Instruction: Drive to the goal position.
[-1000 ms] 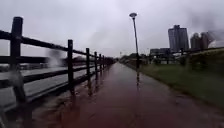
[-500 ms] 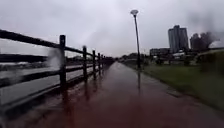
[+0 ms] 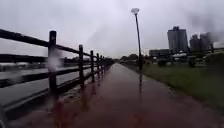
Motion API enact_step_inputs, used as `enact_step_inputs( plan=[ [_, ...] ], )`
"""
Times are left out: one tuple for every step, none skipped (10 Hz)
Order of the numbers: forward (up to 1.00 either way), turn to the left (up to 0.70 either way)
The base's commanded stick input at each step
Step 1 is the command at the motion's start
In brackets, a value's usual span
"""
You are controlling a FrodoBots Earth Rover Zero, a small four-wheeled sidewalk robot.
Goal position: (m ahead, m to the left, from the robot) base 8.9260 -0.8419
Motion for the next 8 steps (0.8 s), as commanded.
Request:
enact_step_inputs(
  plan=[
    [1.00, 0.01],
    [1.00, 0.01],
    [1.00, 0.01],
    [1.00, 0.01],
    [1.00, 0.01],
    [1.00, 0.01],
    [1.00, 0.01],
    [1.00, 0.01]
  ],
)
